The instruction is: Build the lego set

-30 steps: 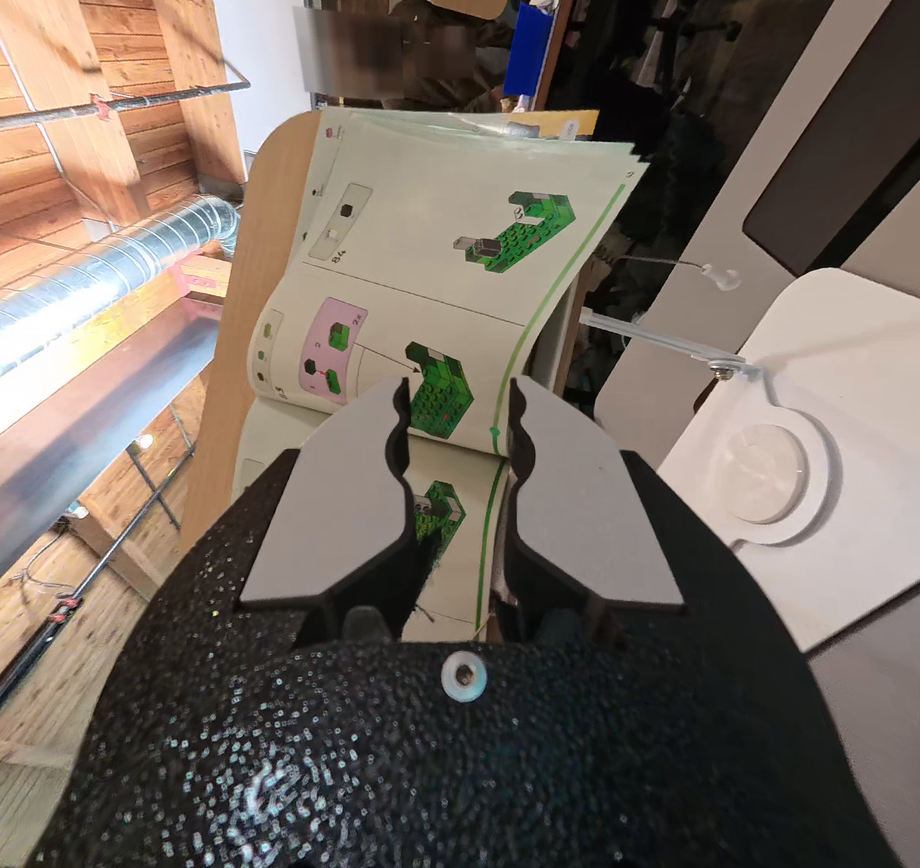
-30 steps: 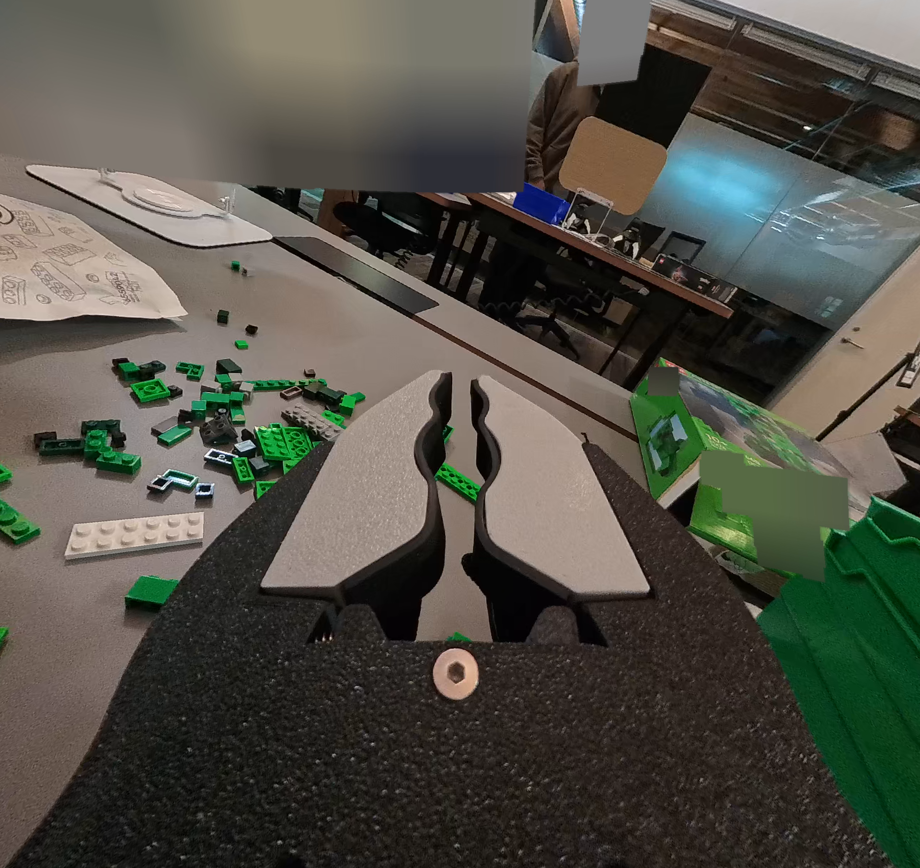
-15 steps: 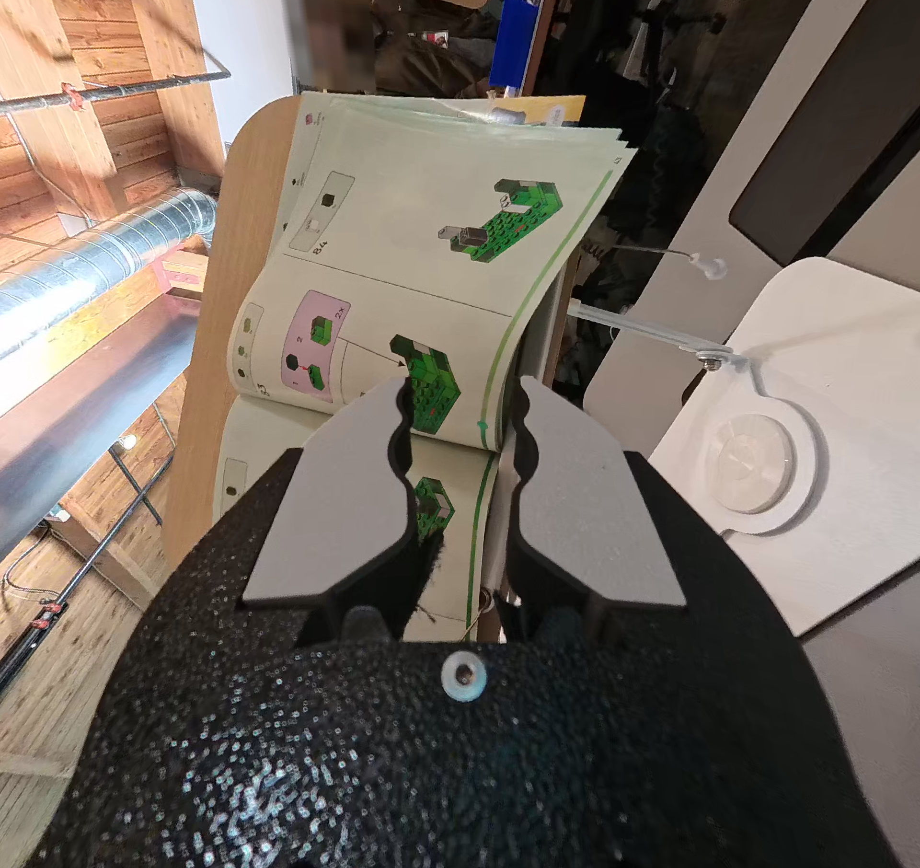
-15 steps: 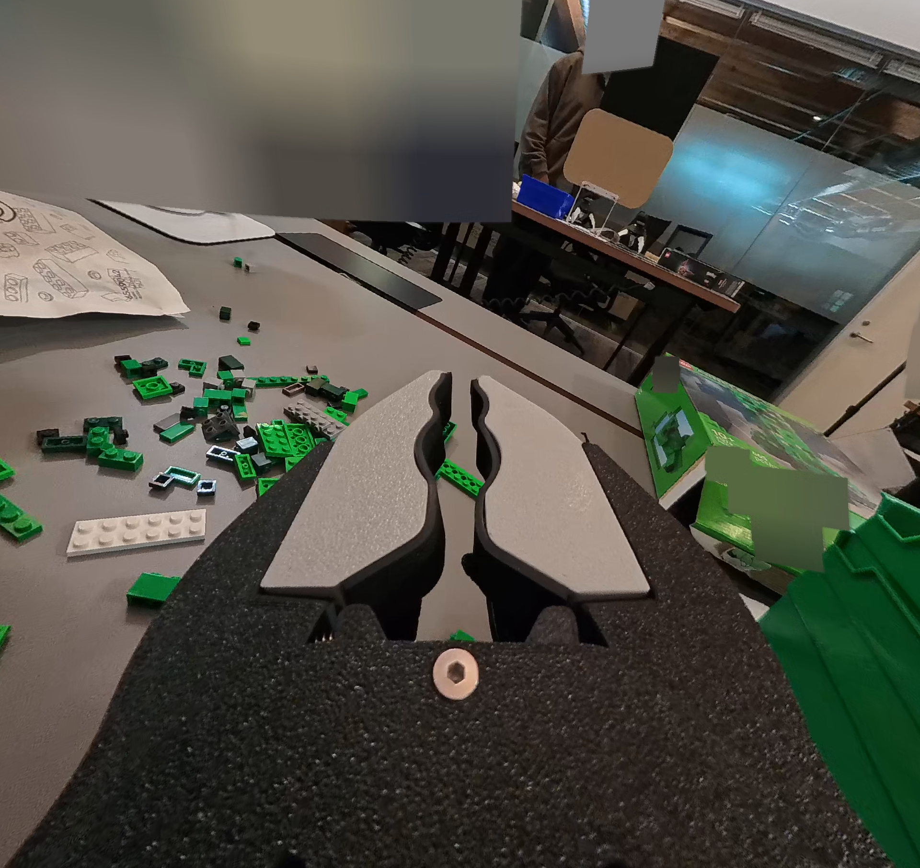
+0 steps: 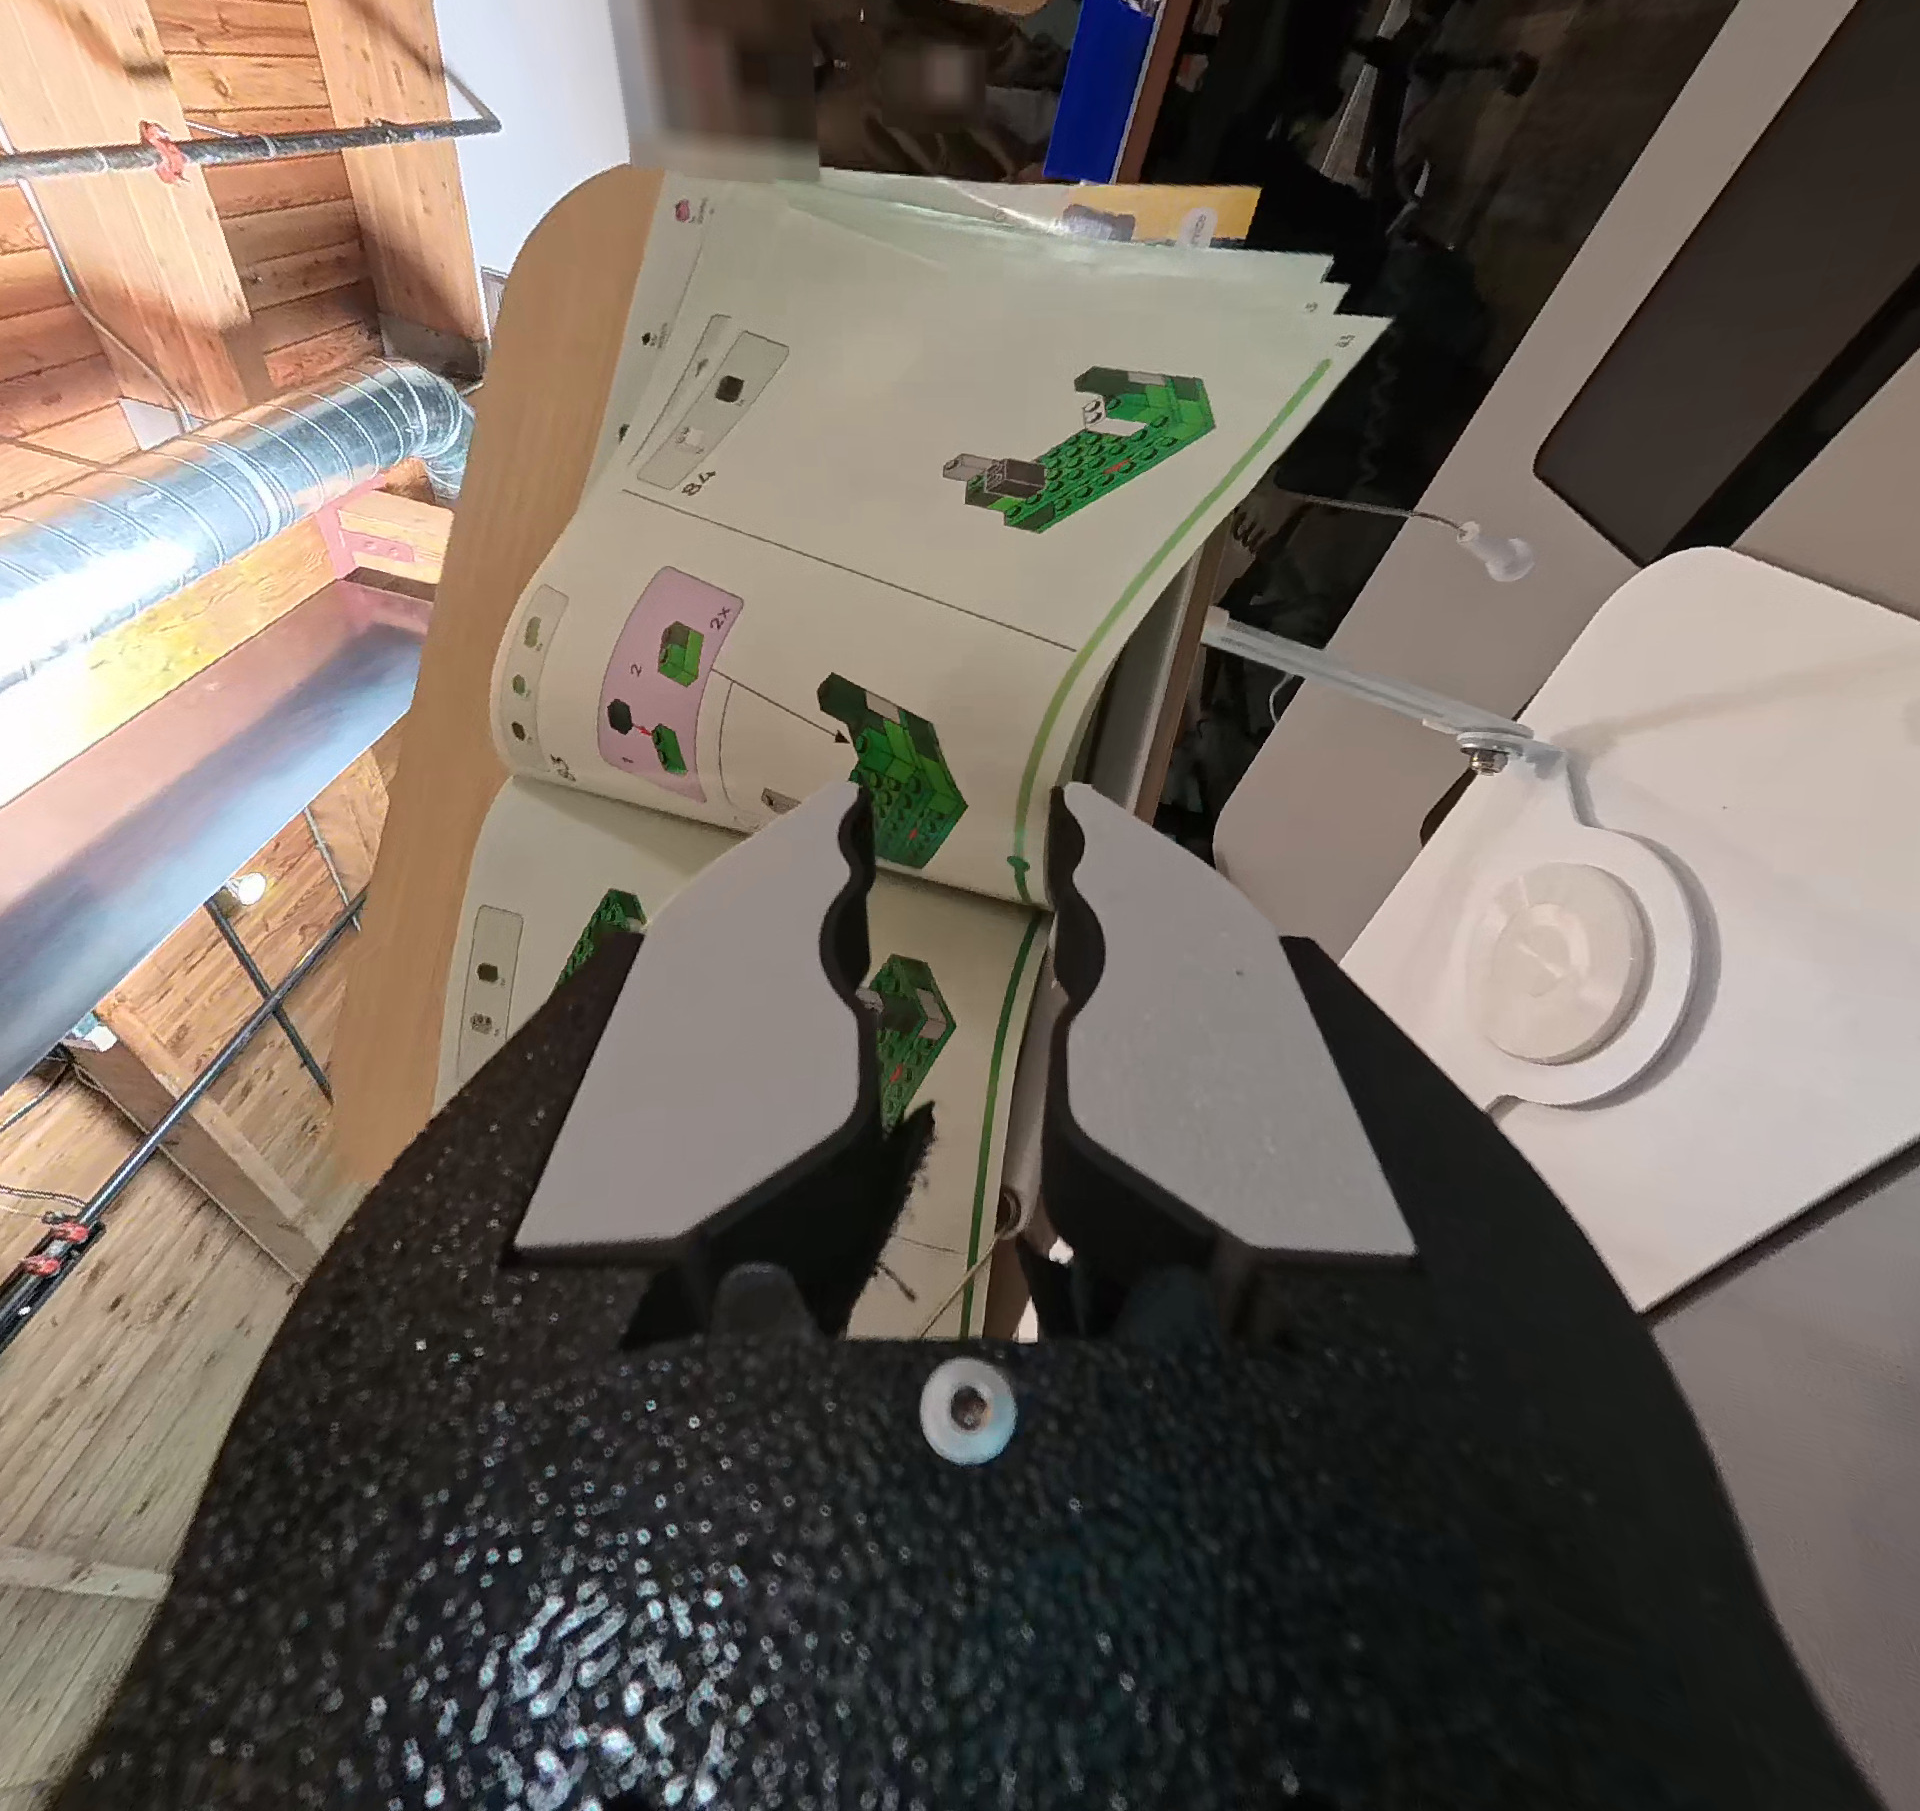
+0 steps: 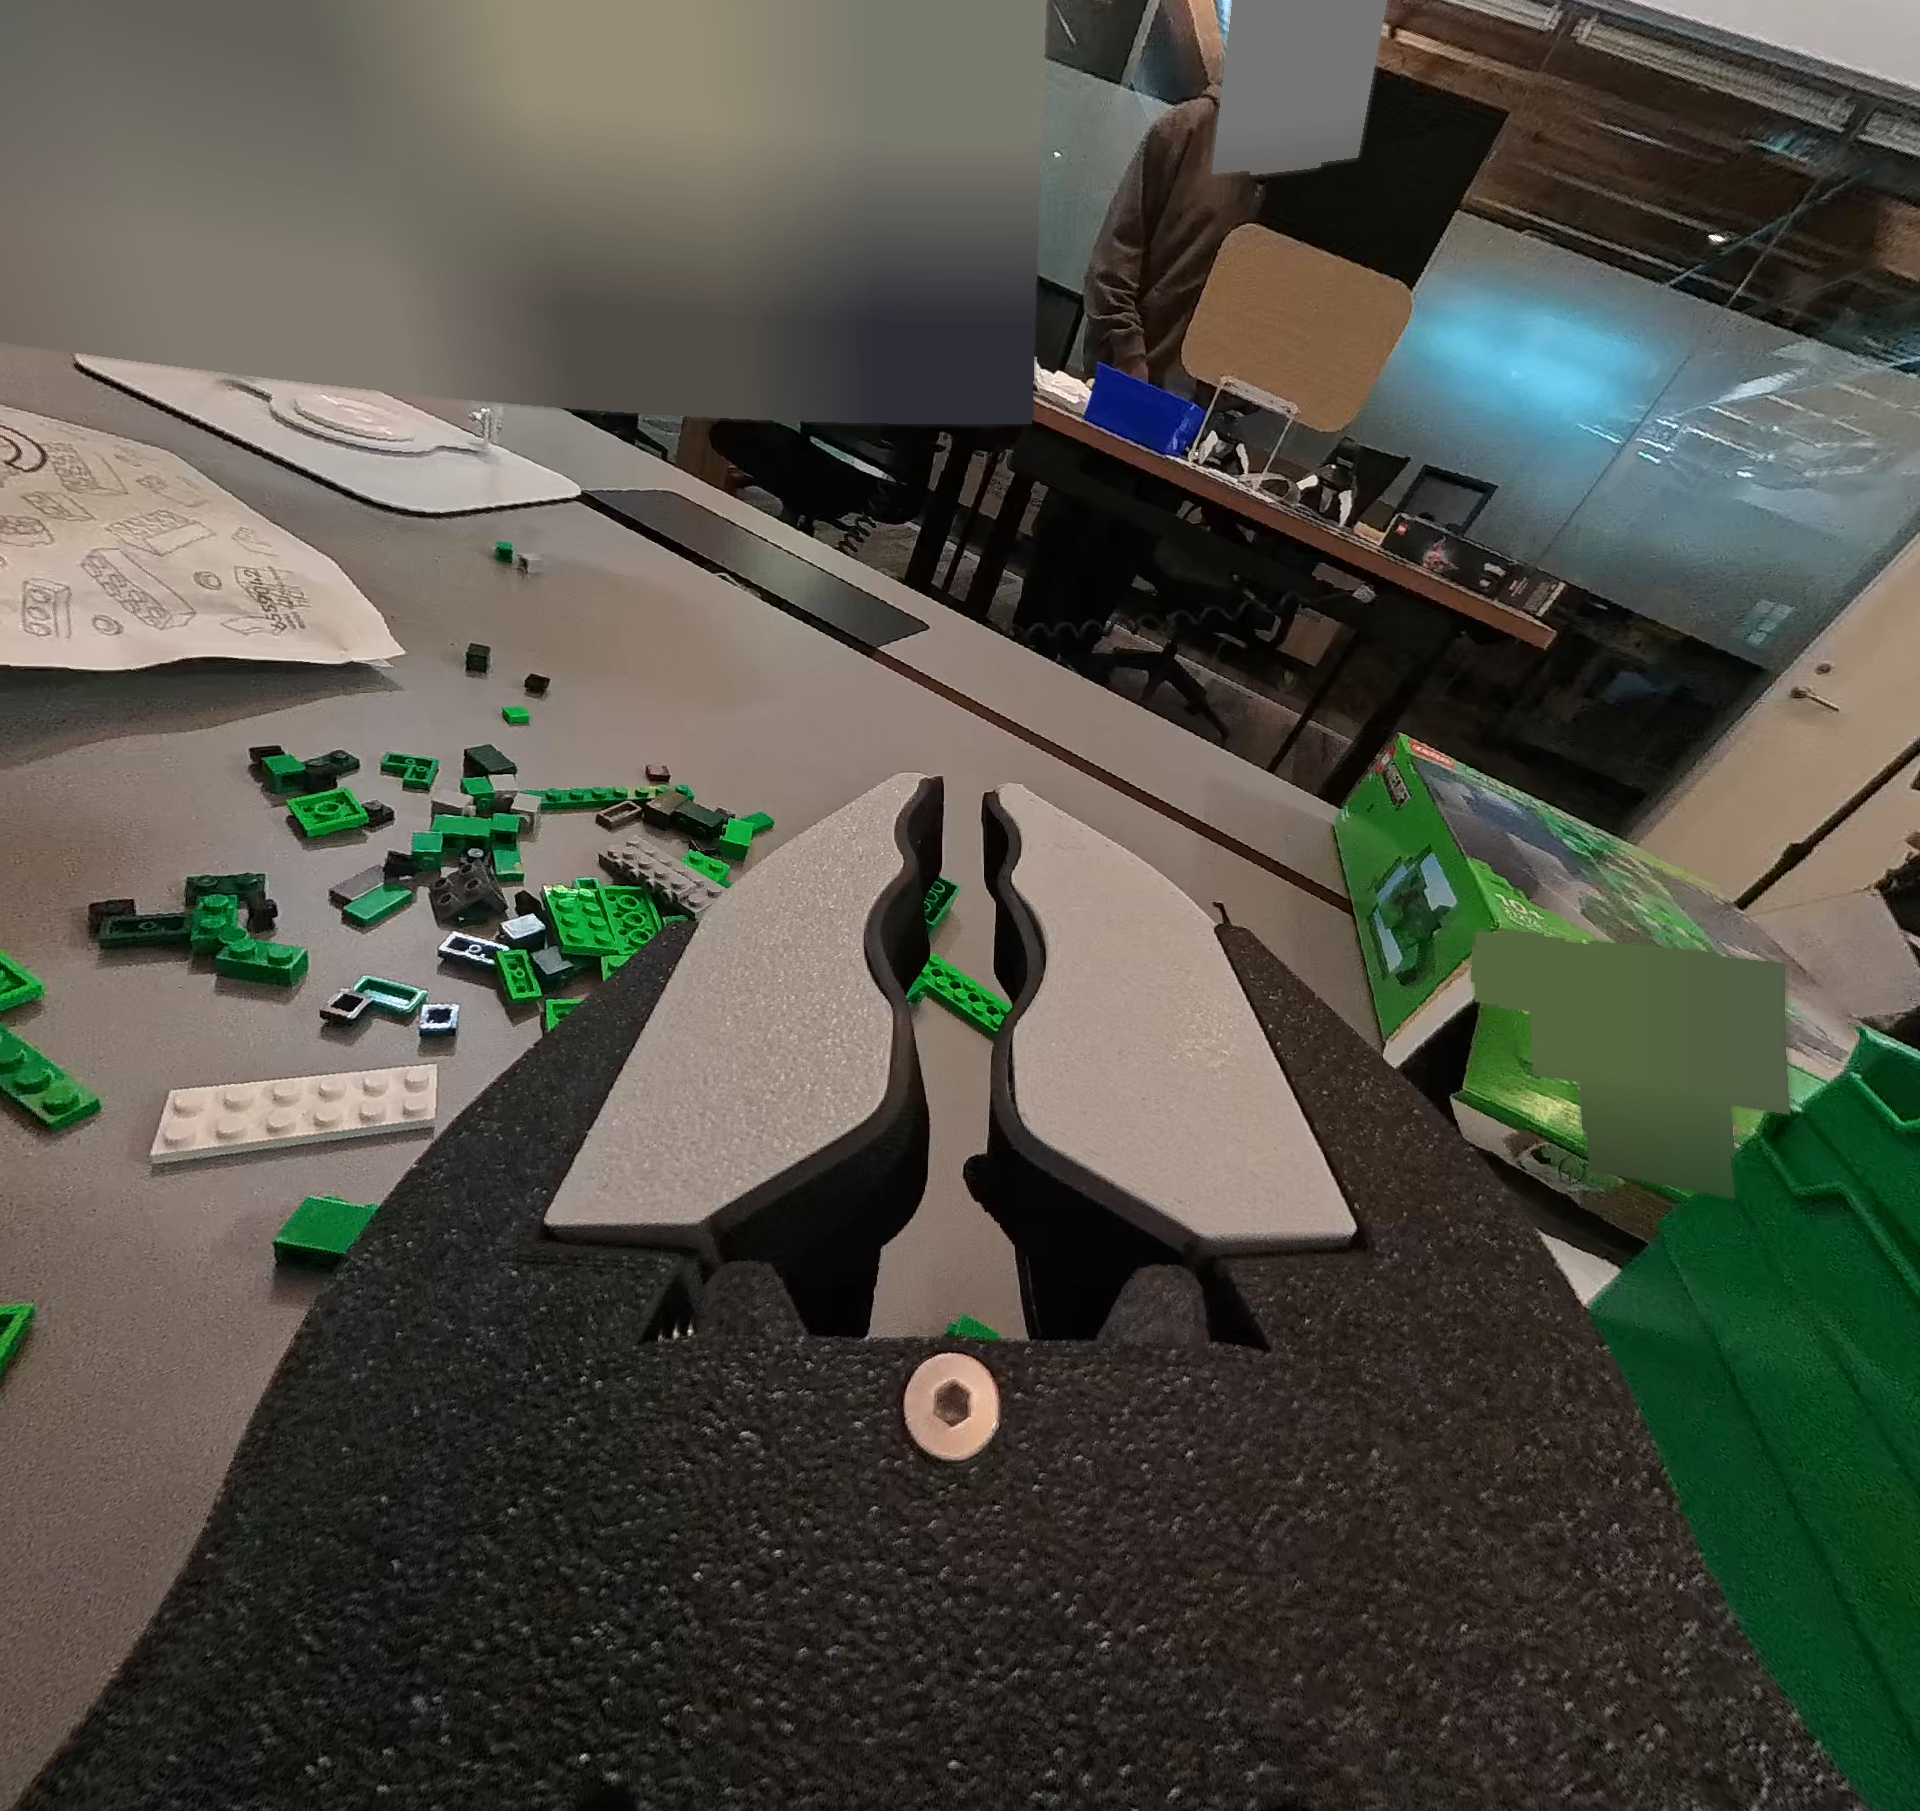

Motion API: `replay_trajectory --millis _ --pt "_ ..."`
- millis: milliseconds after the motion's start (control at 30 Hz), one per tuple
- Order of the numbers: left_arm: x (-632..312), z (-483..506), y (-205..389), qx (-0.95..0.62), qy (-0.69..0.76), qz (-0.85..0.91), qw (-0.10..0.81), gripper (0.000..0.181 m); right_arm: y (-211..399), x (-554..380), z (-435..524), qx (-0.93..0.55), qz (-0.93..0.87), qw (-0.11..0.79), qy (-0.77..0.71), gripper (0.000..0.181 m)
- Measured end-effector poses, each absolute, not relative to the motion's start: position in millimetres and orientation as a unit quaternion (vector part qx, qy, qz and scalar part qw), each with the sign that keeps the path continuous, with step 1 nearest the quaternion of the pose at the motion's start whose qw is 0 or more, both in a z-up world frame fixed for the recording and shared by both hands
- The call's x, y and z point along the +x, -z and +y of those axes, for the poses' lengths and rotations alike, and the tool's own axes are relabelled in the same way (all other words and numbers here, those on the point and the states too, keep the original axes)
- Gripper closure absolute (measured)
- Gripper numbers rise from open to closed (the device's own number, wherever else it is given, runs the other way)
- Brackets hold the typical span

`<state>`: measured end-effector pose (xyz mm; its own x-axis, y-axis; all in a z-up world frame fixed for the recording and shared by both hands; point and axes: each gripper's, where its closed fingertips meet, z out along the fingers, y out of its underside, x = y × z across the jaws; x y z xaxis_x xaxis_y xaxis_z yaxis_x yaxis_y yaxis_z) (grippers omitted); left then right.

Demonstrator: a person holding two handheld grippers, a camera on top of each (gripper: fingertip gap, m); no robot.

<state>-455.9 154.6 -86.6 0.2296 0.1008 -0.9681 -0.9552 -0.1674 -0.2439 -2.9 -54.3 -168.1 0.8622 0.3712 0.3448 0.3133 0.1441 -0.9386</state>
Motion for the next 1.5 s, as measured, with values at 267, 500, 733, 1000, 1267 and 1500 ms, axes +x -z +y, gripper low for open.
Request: replay_trajectory --millis 267,500,733,1000,1267,1500 --pt "-466 143 93 -0.586 -0.485 0.359 0.541 0.154 168 -3 -55 -0.654 -0.262 0.709 -0.022 0.174" --pt "-449 143 99 -0.577 -0.462 0.385 0.553 0.145 170 -5 -54 -0.657 -0.264 0.706 -0.022 0.175" --pt "-404 168 100 -0.556 -0.461 0.441 0.532 0.131 171 -6 -55 -0.658 -0.267 0.704 -0.022 0.175" --pt "-389 205 109 -0.546 -0.490 0.487 0.474 0.137 169 -7 -56 -0.656 -0.269 0.704 -0.024 0.175" --pt "-390 225 116 -0.548 -0.518 0.488 0.439 0.139 169 -9 -57 -0.656 -0.271 0.704 -0.027 0.175" --pt "-393 233 121 -0.543 -0.547 0.489 0.408 0.147 169 -9 -57 -0.656 -0.270 0.704 -0.027 0.175"
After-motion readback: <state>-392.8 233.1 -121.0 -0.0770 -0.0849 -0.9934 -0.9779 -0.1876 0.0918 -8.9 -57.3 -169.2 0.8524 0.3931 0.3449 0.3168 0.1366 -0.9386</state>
